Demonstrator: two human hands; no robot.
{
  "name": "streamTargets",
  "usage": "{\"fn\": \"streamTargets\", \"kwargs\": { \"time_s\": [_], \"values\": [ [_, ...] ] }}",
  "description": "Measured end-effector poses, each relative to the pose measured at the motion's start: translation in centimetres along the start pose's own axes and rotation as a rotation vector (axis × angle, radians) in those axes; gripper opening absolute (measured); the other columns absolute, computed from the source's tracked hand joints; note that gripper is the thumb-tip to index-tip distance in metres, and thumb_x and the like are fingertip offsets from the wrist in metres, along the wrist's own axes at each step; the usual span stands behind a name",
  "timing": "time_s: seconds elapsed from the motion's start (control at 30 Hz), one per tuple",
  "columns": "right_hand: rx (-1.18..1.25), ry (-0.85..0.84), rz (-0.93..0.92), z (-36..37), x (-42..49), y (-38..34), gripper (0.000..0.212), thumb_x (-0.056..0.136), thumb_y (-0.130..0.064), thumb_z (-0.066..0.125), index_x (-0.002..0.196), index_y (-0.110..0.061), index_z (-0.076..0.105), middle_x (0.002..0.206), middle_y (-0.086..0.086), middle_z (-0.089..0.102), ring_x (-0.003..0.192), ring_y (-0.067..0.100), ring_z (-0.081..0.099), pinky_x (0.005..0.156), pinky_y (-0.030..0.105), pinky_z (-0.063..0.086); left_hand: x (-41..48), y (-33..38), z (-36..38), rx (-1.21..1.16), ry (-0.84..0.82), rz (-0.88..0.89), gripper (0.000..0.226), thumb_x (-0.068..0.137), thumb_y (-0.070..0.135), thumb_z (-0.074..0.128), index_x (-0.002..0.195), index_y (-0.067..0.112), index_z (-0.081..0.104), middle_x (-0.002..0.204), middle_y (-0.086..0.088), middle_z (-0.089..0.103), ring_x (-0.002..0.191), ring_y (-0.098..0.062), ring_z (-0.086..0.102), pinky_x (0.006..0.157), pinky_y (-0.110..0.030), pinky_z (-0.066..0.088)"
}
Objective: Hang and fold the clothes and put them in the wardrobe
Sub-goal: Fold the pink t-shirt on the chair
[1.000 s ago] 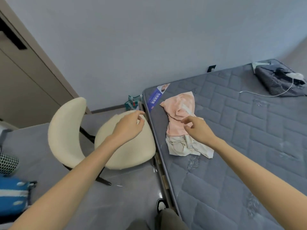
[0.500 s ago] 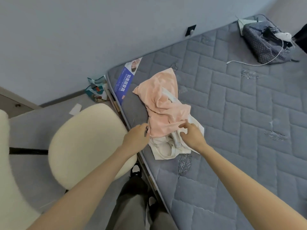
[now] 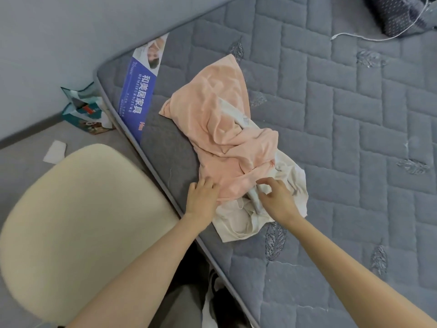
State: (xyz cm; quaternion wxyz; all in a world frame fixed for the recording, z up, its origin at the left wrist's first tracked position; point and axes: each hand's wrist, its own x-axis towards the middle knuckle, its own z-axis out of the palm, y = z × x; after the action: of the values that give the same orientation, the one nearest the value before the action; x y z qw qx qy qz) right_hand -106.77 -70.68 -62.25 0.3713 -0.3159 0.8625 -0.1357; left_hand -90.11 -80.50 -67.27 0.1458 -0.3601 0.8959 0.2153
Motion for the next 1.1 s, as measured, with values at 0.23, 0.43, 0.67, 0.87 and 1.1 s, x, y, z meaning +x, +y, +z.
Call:
{"fn": "streamTargets", "kwargs": {
  "time_s": [0.23,0.43,0.67,0.87,1.1],
  "values": [
    [-0.075,0.029,-0.162,0.1,-1.4,-2.6,0.051,0.084,-0.004,0.058,0.132,-0.021,0.052,0.141,0.008,0.042,0.127,0.031,0.037,0.1,0.026,0.027,-2.8,-1.5,-4.9,-0.499,0.256,0.041,0.005,0.098,0.014,0.049,0.099,0.01,0.054,0.078,0.002,0.054,0.08,-0.02,0.053,0.106,-0.029,0.031],
    [-0.228,0.131,-0.354,-1.5,-2.2,-7.8,0.044,0.085,-0.012,0.065,0.128,-0.018,0.056,0.142,0.008,0.044,0.125,0.032,0.038,0.099,0.035,0.032,-6.3,-1.2,-12.5,-0.676,0.366,0.051,0.018,0.1,0.019,0.043,0.104,0.006,0.055,0.095,-0.008,0.059,0.086,-0.022,0.055,0.076,-0.036,0.043],
    [0.06,0.22,-0.469,-6.5,-6.0,-13.2,0.018,0.095,-0.02,0.036,0.08,-0.017,0.046,0.093,0.003,0.047,0.078,0.02,0.04,0.071,0.041,0.044,-12.2,-1.2,-20.1,-0.684,0.877,0.025,0.01,0.099,0.011,0.045,0.1,0.005,0.054,0.096,0.004,0.05,0.087,-0.008,0.047,0.077,-0.012,0.038],
    [0.152,0.25,-0.804,-12.2,-11.8,-19.6,0.013,0.101,-0.031,0.037,0.091,-0.029,0.045,0.068,-0.013,0.055,0.065,0.01,0.05,0.058,0.033,0.037,-19.3,-1.8,-26.2,-0.724,1.22,-0.215,0.015,0.101,0.02,0.042,0.096,0.034,0.042,0.079,0.023,0.052,0.069,0.006,0.045,0.064,-0.007,0.034],
    [-0.161,0.017,-1.084,-15.2,-18.4,-24.5,0.039,0.08,-0.055,0.067,0.063,-0.035,0.038,0.055,-0.01,0.045,0.055,0.007,0.04,0.051,0.028,0.027,-31.1,-2.4,-31.7,-0.594,1.476,-0.346,0.015,0.101,0.022,0.042,0.107,0.011,0.049,0.085,0.006,0.053,0.072,-0.001,0.044,0.064,-0.021,0.029]
  ]
}}
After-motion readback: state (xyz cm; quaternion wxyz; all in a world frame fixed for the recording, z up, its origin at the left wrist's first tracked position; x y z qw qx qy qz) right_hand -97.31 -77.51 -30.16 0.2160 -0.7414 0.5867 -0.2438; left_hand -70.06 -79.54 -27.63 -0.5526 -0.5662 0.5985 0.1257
